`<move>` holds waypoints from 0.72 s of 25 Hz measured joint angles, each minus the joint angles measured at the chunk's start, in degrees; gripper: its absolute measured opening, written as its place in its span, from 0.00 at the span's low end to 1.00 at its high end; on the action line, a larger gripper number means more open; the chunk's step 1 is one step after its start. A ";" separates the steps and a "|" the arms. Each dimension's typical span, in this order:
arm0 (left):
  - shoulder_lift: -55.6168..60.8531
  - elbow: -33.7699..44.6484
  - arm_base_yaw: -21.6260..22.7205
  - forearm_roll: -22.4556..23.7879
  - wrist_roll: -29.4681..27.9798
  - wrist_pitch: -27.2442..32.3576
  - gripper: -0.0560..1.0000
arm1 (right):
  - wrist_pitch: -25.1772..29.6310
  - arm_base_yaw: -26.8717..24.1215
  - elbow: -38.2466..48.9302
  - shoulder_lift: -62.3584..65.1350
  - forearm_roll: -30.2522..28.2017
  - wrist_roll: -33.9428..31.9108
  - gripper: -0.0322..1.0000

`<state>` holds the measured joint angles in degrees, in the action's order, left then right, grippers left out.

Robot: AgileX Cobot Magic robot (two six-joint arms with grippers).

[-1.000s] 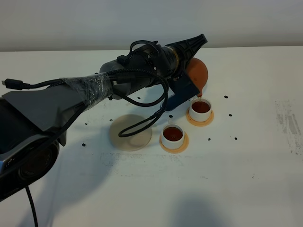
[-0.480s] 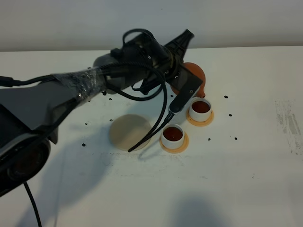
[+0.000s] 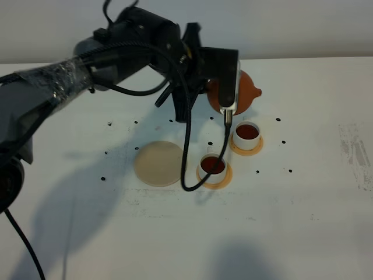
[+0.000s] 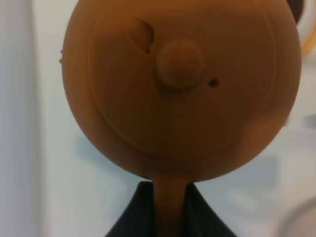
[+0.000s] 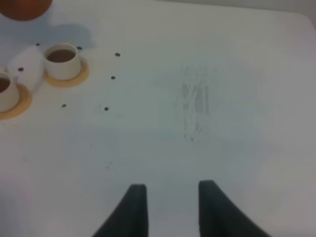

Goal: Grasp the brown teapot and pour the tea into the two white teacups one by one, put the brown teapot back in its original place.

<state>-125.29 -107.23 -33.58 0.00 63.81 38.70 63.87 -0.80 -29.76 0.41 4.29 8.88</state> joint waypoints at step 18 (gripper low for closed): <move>-2.71 0.00 4.21 -4.37 -28.51 9.30 0.14 | -0.05 0.00 0.00 0.00 0.00 -0.02 0.28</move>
<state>-128.00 -107.23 -29.36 -4.37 35.31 48.00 63.82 -0.80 -29.76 0.41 4.29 8.86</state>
